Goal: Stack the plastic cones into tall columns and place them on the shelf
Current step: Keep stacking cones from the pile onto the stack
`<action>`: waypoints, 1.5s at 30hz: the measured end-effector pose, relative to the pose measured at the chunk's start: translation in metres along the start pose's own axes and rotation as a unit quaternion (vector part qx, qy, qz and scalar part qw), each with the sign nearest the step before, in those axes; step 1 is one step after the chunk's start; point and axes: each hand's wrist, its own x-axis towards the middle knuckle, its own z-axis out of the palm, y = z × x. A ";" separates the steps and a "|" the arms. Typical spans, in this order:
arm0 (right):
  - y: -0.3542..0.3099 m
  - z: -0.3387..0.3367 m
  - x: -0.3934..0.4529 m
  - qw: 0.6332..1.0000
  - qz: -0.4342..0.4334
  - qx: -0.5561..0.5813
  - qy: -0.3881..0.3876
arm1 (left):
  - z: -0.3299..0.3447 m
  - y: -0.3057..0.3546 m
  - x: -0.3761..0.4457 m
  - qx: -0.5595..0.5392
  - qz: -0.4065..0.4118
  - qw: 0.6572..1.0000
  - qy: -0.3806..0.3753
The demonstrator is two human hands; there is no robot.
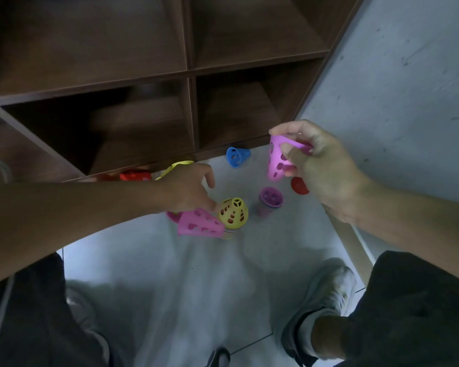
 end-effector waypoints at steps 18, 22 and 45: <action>0.038 0.014 0.005 0.952 0.135 -0.150 -0.232 | -0.021 -0.009 -0.019 -0.119 0.025 0.992 0.038; 0.052 0.026 0.005 0.935 0.121 -0.202 -0.266 | -0.022 -0.012 -0.023 -0.128 0.021 0.991 0.037; 0.036 0.030 0.033 0.893 0.274 -0.161 -0.319 | -0.043 0.011 -0.034 -0.268 -0.017 0.961 0.070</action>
